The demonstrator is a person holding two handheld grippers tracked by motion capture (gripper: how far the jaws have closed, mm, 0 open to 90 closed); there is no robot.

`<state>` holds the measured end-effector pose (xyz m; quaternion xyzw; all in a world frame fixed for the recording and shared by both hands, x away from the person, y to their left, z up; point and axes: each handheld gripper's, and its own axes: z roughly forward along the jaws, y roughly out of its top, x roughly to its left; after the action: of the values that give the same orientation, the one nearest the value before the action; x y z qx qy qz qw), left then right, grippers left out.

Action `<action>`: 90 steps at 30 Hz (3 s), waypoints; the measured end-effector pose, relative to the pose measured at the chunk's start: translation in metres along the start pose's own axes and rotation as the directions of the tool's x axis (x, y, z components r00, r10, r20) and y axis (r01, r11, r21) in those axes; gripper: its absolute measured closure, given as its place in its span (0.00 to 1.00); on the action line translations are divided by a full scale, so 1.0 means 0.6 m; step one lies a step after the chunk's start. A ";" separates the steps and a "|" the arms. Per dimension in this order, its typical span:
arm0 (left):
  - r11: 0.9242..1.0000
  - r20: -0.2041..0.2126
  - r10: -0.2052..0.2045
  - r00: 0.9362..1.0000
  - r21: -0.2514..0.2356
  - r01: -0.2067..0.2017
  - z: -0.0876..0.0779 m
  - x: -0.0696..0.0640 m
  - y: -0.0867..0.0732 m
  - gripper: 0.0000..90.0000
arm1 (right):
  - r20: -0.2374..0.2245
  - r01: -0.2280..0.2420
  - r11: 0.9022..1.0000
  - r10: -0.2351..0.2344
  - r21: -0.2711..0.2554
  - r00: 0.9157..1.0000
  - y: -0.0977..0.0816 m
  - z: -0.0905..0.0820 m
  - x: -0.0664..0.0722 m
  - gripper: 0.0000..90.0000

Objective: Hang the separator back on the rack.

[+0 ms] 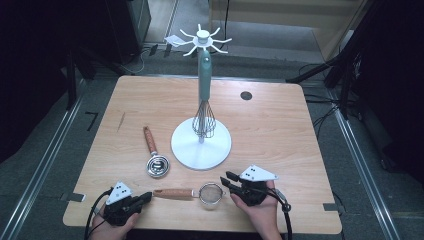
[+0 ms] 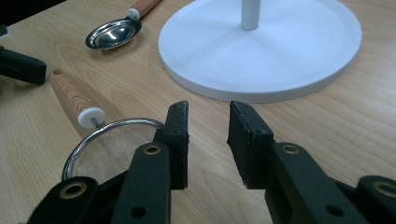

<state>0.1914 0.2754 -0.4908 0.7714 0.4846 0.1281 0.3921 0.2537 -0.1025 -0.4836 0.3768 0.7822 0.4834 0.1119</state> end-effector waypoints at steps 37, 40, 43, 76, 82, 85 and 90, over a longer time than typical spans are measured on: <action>0.998 0.034 -0.065 0.997 0.015 0.065 0.057 -0.005 0.050 0.96 | 0.022 -0.117 0.993 0.117 0.017 0.993 -0.017 -0.011 -0.044 0.70; 0.998 0.036 -0.064 0.997 -0.015 0.065 0.047 -0.002 0.053 0.95 | 0.020 -0.124 0.992 0.124 0.009 0.992 -0.011 -0.020 -0.050 0.68; 0.996 0.028 -0.068 0.997 -0.062 0.069 0.031 0.005 0.056 0.90 | 0.002 -0.129 0.992 0.129 0.017 0.992 -0.004 -0.028 -0.056 0.64; 0.969 -0.229 -0.145 0.963 -0.230 0.091 -0.017 0.139 0.041 0.00 | -0.160 0.126 0.945 -0.079 0.303 0.984 0.102 -0.016 -0.030 0.50; 0.973 -0.255 -0.126 0.959 -0.221 0.069 -0.011 0.132 0.039 0.00 | -0.177 0.180 0.917 -0.123 0.356 0.977 0.115 0.000 -0.011 0.51; 0.971 -0.250 -0.152 0.956 -0.221 0.096 -0.011 0.137 0.039 0.00 | -0.193 0.207 0.910 -0.144 0.360 0.970 0.122 0.007 -0.002 0.51; 0.970 -0.254 -0.155 0.955 -0.220 0.099 -0.011 0.137 0.039 0.00 | -0.215 0.262 0.885 -0.190 0.385 0.958 0.127 0.024 0.009 0.51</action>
<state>0.2436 0.3430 -0.4841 0.6694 0.5664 0.2551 0.4075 0.2942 -0.0700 -0.4261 0.2548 0.9114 0.3226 0.0186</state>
